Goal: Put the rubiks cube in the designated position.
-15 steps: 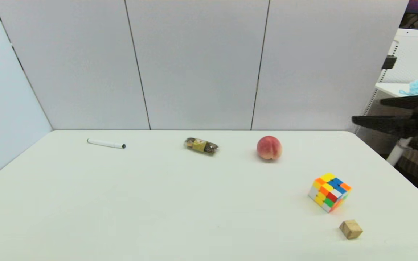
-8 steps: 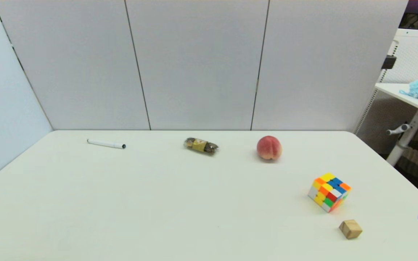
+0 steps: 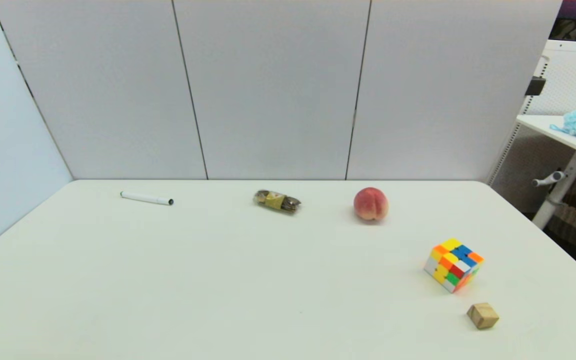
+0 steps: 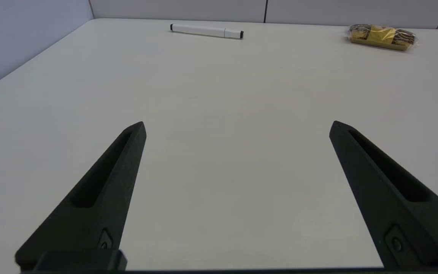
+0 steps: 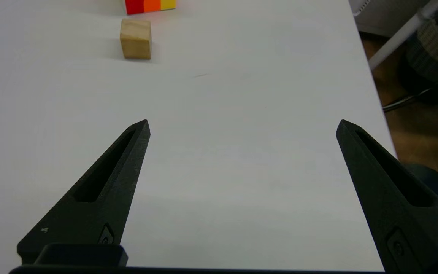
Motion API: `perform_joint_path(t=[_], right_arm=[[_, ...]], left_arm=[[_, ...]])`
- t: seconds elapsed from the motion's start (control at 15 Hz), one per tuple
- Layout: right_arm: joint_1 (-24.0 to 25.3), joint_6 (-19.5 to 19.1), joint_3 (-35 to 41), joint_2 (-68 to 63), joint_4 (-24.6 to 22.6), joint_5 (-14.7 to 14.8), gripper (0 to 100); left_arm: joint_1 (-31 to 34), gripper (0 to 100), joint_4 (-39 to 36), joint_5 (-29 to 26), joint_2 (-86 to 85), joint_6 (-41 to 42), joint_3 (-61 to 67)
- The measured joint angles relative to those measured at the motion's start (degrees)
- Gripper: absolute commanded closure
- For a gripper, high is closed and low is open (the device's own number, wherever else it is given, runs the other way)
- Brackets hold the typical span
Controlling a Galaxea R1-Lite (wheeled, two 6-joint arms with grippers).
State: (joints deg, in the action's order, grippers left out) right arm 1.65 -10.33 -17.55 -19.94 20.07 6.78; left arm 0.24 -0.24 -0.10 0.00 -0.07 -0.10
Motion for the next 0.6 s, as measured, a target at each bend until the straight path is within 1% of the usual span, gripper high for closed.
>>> perform_joint_path(t=[0.07, 0.13, 0.27, 0.33, 0.47, 0.6], right_arm=[[0.15, 0.07, 2.40, 1.67, -1.77, -0.98, 0], [0.20, 0.22, 4.91, 3.28, -4.50, -2.65, 0], [-0.11, 0.22, 8.30, 6.00, -9.87, -6.91, 0], [-0.38, 0.18, 10.14, 7.30, -10.67, -8.20, 0], [-0.88, 0.52, 12.37, 10.22, -10.84, -8.64, 0], [-1.21, 1.90, 13.37, 14.28, -10.79, -8.45, 0]], left_arm=[[0.00, 0, 0.06, 0.00, 0.00, 0.02, 0.00], [0.00, 0, 0.04, 0.00, 0.00, 0.02, 0.00], [0.00, 0, 0.04, 0.00, 0.00, 0.00, 0.00], [0.00, 0, 0.00, 0.02, 0.00, 0.00, 0.00], [0.00, 0, 0.00, 0.00, 0.00, 0.02, 0.00], [0.00, 0, 0.02, 0.02, 0.00, 0.02, 0.00]])
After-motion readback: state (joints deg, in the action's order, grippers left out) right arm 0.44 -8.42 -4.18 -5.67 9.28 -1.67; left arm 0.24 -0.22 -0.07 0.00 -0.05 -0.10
